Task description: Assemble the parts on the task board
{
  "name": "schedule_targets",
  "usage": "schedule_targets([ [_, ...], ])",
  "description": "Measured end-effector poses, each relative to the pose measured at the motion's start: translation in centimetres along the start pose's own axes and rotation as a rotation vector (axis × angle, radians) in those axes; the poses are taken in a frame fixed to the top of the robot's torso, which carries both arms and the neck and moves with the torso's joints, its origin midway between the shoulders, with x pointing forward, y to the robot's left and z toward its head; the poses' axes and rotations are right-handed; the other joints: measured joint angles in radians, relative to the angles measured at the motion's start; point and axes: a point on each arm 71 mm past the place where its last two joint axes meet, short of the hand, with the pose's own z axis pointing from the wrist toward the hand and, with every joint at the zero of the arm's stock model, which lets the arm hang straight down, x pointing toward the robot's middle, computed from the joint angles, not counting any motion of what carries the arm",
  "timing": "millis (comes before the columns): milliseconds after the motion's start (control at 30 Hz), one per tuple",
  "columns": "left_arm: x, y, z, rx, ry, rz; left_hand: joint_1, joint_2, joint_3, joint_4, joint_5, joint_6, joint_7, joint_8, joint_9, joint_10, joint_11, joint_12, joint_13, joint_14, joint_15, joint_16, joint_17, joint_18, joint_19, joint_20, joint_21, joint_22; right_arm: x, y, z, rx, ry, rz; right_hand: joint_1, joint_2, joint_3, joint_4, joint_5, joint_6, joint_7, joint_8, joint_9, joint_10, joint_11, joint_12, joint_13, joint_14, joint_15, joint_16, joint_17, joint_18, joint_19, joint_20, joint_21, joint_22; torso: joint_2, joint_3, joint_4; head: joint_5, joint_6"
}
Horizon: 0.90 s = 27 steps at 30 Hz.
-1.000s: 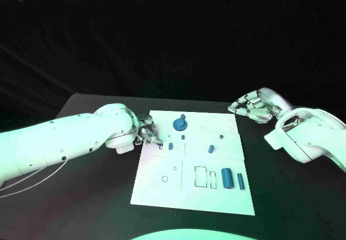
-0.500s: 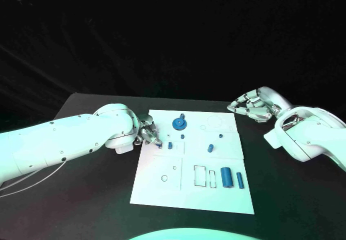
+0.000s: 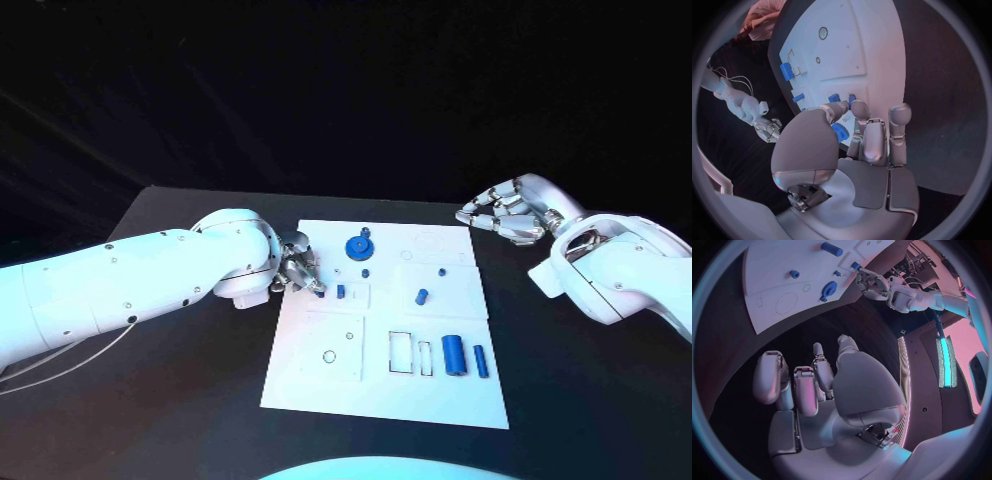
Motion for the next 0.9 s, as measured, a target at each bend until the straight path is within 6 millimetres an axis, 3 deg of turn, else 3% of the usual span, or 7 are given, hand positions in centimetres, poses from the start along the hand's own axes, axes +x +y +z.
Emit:
schedule_targets([
  [767, 0.02, -0.04, 0.06, -0.002, 0.007, 0.01, -0.013, 0.005, 0.001, -0.002, 0.003, 0.0, 0.0, 0.004, 0.0, 0.014, -0.003, 0.025, 0.027, 0.004, -0.004, 0.0, 0.0, 0.0, 0.004, -0.004, 0.0, 0.007, 0.03, 0.02, 0.01, 0.0, 0.001, 0.0, 0.0, 0.0, 0.0, 0.0, 0.0, 0.0, 0.0, 0.0, 0.0, 0.0, 0.0, 0.0, 0.001, 0.0, 0.0, 0.0, 0.0, 0.0, 0.0, 0.0, 0.0, 0.0, 0.0, -0.0003, 0.0004, -0.002, 0.0],
  [900, 0.03, -0.03, 0.05, -0.003, 0.009, 0.012, -0.043, -0.003, 0.032, -0.044, 0.003, 0.0, 0.0, 0.016, 0.0, 0.017, -0.007, 0.029, 0.033, 0.004, -0.004, 0.0, 0.0, 0.0, 0.004, -0.004, 0.004, 0.008, 0.03, 0.01, 0.01, 0.0, 0.001, 0.0, 0.0, 0.0, 0.0, 0.0, 0.0, 0.0, 0.0, 0.0, 0.001, 0.0, 0.0, 0.0, 0.001, 0.0, 0.0, 0.0, 0.0, 0.0, 0.0, 0.0, 0.0, 0.0, 0.0, -0.0002, 0.0005, -0.001, -0.002],
])
